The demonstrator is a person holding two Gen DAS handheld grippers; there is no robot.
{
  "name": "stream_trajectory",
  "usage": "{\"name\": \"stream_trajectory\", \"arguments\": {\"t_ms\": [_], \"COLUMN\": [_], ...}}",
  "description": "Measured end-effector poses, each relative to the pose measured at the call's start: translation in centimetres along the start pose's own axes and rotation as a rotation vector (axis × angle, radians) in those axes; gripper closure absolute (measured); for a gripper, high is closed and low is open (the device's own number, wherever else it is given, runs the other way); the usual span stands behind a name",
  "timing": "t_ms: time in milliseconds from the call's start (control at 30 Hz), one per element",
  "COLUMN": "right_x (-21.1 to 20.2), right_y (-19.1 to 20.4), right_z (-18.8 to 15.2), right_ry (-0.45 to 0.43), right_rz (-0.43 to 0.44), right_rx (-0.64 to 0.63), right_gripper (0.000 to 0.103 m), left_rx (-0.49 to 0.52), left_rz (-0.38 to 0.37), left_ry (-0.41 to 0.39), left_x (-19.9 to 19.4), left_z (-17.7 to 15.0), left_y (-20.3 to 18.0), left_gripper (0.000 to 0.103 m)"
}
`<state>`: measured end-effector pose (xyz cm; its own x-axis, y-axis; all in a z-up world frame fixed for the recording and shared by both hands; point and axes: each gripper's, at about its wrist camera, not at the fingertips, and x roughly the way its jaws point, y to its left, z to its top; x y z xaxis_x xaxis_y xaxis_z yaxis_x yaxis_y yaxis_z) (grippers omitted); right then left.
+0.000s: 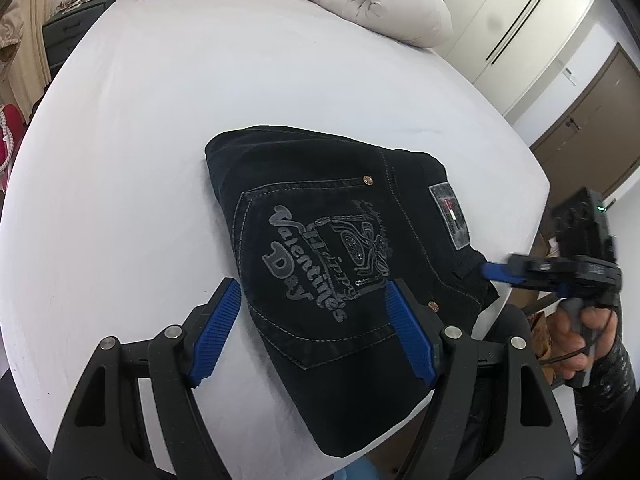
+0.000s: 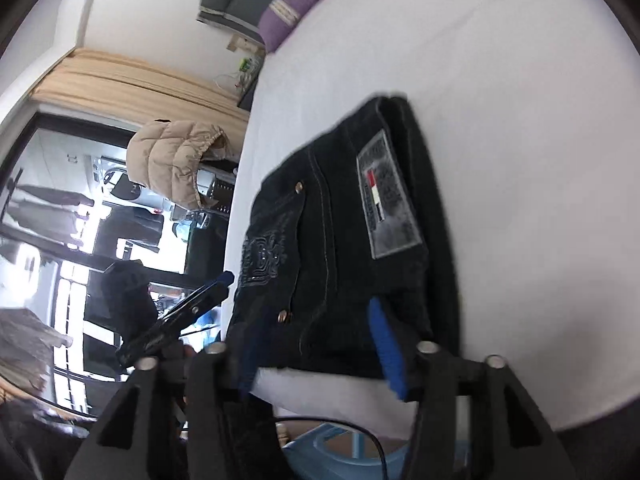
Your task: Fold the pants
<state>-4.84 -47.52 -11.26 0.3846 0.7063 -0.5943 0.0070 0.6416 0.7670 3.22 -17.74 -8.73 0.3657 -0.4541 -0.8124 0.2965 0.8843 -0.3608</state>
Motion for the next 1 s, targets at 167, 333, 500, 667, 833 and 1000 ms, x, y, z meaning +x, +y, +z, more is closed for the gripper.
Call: {"name": "stream_trajectory", "arguments": {"t_ms": [167,333,500,667,833,1000], "right_x": [-4.0,-2.1,0.9,1.3,3.2,5.2], "right_y": [-0.7,-1.3,-2.6,-3.8,-3.5,-2.6], "right_z": [0.9,2.7,3.9,4.8,5.5,6.4], "right_ry": [-0.119,-0.073,-0.011,0.005,0.079,0.124], "right_rz": [0.008,0.005,-0.034,-0.082,-0.094,-0.13], "right_rx": [0.019,0.008,0.028,0.046,0.017,-0.008], "right_gripper": [0.036,0.035,0.03,0.029,0.027,0.032], "left_rx": [-0.091,-0.296,-0.363,-0.359,-0.334,-0.298], "left_rz": [-0.08,-0.221,-0.26,-0.29,-0.308,-0.242], "left_ry": [0.003,0.019,0.07,0.105,0.15,0.185], "left_x": [0.2,1.3,3.4,5.3,6.5,7.2], "left_z": [0.1,0.2,0.1,0.5,1.4,1.6], "left_y": [1.9,5.9,6.9,6.1,5.3,4.8], "left_gripper": [0.019,0.006,0.006,0.006,0.025,0.046]}}
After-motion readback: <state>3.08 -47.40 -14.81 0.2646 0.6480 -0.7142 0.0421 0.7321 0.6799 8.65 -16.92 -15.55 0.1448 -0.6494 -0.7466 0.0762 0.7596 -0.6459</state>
